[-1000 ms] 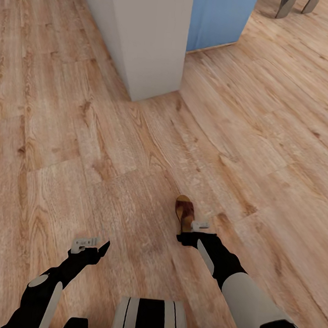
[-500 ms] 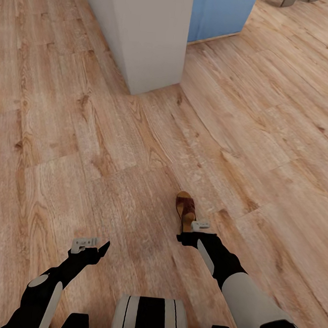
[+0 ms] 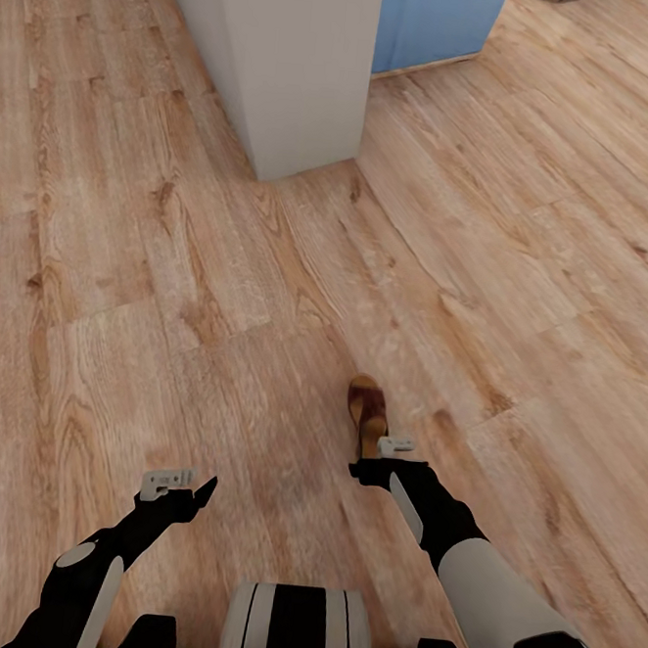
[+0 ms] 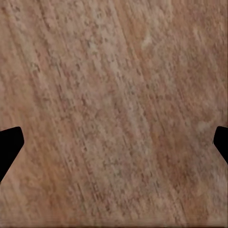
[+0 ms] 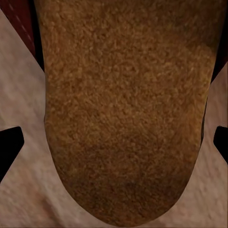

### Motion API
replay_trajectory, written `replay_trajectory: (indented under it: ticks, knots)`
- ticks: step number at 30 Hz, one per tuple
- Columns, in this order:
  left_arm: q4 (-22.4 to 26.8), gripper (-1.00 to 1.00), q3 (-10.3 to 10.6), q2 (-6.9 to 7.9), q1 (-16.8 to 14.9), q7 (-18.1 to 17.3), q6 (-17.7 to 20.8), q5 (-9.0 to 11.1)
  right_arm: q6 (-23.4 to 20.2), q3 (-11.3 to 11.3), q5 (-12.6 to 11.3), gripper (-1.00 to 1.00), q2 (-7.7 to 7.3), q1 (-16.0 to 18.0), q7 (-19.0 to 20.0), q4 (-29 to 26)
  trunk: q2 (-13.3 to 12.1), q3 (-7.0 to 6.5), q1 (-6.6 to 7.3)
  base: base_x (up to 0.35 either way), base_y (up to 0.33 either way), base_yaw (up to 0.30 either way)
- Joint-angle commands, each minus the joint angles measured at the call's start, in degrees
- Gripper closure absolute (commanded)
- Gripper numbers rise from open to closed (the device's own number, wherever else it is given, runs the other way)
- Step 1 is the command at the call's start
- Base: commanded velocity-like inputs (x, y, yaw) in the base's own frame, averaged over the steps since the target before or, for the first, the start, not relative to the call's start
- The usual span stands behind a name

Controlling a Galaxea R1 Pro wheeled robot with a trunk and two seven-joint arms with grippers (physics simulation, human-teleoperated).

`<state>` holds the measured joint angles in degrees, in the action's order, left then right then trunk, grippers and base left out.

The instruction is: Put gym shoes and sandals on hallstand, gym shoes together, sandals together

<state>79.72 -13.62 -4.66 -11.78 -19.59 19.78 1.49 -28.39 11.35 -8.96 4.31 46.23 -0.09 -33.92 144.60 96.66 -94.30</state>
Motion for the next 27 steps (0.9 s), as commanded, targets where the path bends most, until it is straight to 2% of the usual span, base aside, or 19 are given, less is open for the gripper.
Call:
replay_trajectory:
  ticks: [1,24,25,27]
  knots:
    - [0.0,-1.0,0.0,0.0,0.0,0.0,0.0,0.0,0.0,0.0,0.0,-1.0,0.0,0.0,0.0,0.0,0.0,0.23,-0.02,0.0,0.0,0.0]
    - [0.1,-1.0,0.0,-0.01,0.0,0.0,0.0,0.0,0.0,0.0,0.0,-1.0,0.0,0.0,0.0,0.0,0.0,0.23,-0.02,0.0,0.0,0.0]
    - [0.1,-1.0,0.0,-0.02,0.0,0.0,0.0,0.0,0.0,0.0,0.0,1.0,0.0,0.0,0.0,0.0,0.0,0.23,-0.02,0.0,0.0,0.0]
    - [0.1,-1.0,0.0,-0.01,0.0,0.0,0.0,0.0,0.0,0.0,0.0,1.0,0.0,0.0,0.0,0.0,0.0,0.23,-0.02,0.0,0.0,0.0]
